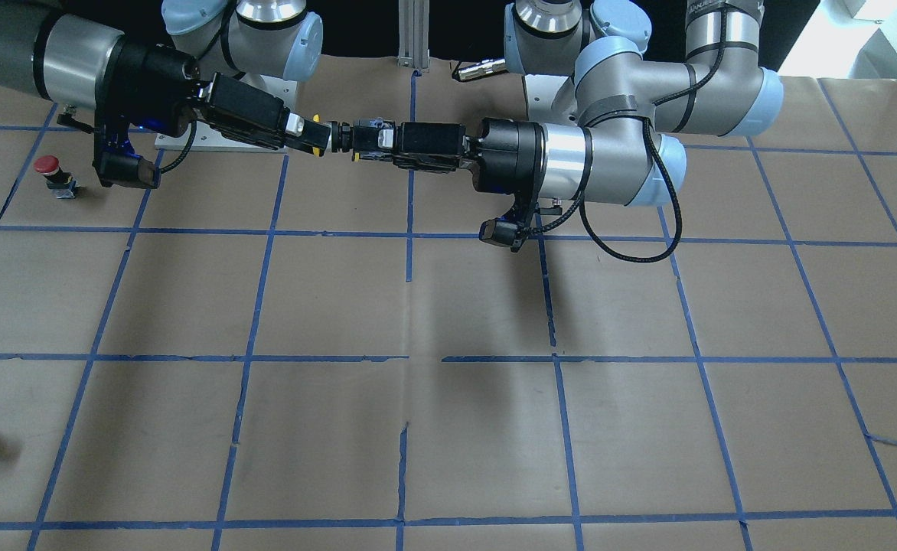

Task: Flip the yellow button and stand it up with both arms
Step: 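Close the right gripper on the yellow cap while the left gripper opens, then carry the button away with the right gripper while the left arm withdraws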

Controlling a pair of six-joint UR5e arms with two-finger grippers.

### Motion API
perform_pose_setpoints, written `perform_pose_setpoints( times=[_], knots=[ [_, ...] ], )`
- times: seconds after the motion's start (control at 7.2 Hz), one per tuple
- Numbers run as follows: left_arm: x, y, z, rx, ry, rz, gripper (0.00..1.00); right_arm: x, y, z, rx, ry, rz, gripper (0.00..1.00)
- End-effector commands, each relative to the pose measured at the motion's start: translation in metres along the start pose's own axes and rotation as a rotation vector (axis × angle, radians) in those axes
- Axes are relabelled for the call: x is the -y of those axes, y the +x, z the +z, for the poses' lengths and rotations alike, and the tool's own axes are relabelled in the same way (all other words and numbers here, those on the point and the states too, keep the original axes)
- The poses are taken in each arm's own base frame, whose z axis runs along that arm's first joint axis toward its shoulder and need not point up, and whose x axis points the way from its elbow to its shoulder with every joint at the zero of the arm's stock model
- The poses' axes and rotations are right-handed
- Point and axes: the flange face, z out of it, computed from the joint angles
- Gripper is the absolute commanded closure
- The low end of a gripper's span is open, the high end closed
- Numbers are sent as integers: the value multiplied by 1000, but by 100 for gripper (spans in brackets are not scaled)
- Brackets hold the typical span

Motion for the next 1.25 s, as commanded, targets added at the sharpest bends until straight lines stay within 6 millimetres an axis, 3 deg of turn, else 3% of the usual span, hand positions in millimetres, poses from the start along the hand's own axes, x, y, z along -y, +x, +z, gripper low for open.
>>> perform_pose_setpoints(
  times=[0.0,0.28,0.56,0.83,1.11],
  knots=[
    [0,0,0,2,2,-32,10,0,-1,-1,-2,2,-3,80],
    [0,5,-1,3,5,-38,8,4,0,-7,-23,19,-10,80],
    [-2,8,-7,56,49,-53,3,24,12,-48,-218,162,-89,80],
    [12,23,-22,332,265,-7,1,34,24,-65,-479,271,-199,80],
    [22,37,-42,631,514,55,1,42,55,-85,-847,234,-419,84]
  ],
)
